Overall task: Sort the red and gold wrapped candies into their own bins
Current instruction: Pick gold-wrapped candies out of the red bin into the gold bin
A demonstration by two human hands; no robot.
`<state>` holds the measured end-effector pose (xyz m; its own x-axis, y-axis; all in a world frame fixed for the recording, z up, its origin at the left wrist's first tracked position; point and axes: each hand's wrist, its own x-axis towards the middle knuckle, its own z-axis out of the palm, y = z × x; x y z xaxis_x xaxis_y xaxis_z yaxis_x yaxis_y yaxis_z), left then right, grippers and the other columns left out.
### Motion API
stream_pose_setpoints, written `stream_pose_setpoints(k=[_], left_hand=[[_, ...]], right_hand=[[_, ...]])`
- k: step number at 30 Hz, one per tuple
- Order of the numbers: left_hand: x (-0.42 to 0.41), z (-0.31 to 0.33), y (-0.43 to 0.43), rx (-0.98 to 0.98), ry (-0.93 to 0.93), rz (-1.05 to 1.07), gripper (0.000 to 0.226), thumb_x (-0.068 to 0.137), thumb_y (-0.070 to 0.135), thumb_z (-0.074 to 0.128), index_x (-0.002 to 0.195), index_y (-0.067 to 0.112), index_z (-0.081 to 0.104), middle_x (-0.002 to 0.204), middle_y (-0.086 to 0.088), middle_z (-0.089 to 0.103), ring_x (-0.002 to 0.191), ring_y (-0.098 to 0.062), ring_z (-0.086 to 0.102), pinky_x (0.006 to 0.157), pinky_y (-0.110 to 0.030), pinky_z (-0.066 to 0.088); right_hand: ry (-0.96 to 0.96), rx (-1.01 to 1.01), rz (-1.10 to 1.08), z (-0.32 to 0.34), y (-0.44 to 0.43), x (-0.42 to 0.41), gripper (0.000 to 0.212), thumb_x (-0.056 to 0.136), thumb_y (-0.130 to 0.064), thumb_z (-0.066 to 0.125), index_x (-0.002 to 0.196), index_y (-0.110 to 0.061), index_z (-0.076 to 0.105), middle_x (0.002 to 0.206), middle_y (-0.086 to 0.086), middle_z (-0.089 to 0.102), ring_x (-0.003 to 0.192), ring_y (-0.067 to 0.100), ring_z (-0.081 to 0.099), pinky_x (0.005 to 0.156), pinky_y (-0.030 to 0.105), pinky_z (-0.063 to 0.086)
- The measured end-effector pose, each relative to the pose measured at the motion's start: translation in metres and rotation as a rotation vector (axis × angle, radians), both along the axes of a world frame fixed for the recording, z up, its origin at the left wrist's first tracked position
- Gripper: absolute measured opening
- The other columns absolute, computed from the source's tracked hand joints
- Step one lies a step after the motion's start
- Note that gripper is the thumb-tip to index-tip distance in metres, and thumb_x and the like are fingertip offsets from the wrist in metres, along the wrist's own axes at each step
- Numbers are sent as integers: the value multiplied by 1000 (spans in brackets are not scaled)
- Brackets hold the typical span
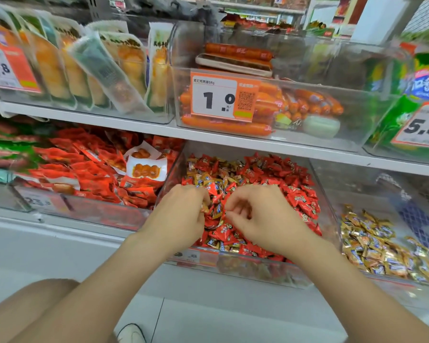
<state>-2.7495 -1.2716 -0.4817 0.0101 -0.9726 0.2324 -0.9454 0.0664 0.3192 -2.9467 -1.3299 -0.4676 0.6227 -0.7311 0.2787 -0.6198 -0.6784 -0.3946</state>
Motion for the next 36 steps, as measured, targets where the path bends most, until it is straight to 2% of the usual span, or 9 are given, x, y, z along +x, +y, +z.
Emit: stream_pose_setpoints(k=[6, 10, 14, 19, 21, 26, 28, 31, 36], left_hand=[[3, -6, -24, -99, 17, 22, 45, 92, -3, 63, 133, 17, 61, 135, -4, 55, 113, -28, 63, 93, -43, 55], [3, -7, -36, 11, 79, -30, 60, 97, -2, 60, 148, 28, 53, 115, -8, 71, 92, -24, 72, 83, -46, 60], [4, -5, -40, 12, 42, -59, 53, 99, 7, 63, 147, 28, 55, 135, -8, 65, 118, -30, 66, 95, -48, 56], [7, -1, -32, 157, -97, -65, 10, 101, 16, 53, 107, 13, 61, 98, -8, 59, 94, -28, 60, 81, -47, 54], [8, 1, -28, 180, -72, -68, 12, 103, 18, 49, 93, 13, 56, 87, -5, 56, 83, -23, 56, 74, -47, 53], [11, 5, -22, 239, 12, -81, 40, 102, 4, 45, 141, 12, 53, 115, -8, 64, 87, -17, 59, 69, -31, 53], [12, 9, -20, 261, 57, -82, 48, 104, 5, 44, 150, 16, 45, 124, -8, 61, 81, -11, 55, 63, -18, 45], [15, 14, -19, 209, 136, -55, 35, 103, 14, 46, 137, 16, 54, 125, -4, 63, 104, -16, 63, 86, -32, 56], [20, 15, -22, 146, 181, -60, 15, 102, 13, 45, 113, 21, 51, 87, -2, 64, 69, -20, 63, 59, -38, 53]], right_hand=[[167, -112, -85, -11, 6, 19, 27, 90, -49, 72, 108, -30, 77, 95, -10, 75, 99, 17, 63, 93, 36, 52], [170, -10, -93, -11, 1, 23, 23, 81, -39, 78, 104, -33, 76, 89, -17, 76, 96, 10, 70, 100, 38, 51], [211, -8, -68, -15, 0, 21, 17, 89, -29, 75, 105, -36, 73, 85, -19, 73, 100, 11, 55, 99, 38, 40], [391, -146, -37, -11, 11, 23, 16, 99, -32, 66, 113, -34, 74, 97, -8, 70, 106, 23, 47, 84, 38, 26], [424, -103, -32, -10, 12, 23, 24, 96, -22, 66, 116, -33, 72, 98, -8, 69, 105, 24, 46, 84, 39, 26], [487, -52, -24, -7, 8, 18, 20, 91, -18, 64, 105, -27, 75, 91, -8, 69, 103, 26, 42, 90, 42, 31], [378, 9, -38, -3, 7, 12, 15, 93, -23, 67, 97, -33, 77, 86, -13, 69, 106, 22, 42, 94, 42, 29], [67, 137, -97, 8, 6, -1, 9, 87, -34, 75, 80, -39, 75, 84, -18, 72, 99, 9, 57, 94, 37, 40], [-443, 356, -246, 20, 0, -3, 9, 84, -21, 71, 75, -20, 72, 68, -3, 74, 60, 15, 66, 67, 33, 56]])
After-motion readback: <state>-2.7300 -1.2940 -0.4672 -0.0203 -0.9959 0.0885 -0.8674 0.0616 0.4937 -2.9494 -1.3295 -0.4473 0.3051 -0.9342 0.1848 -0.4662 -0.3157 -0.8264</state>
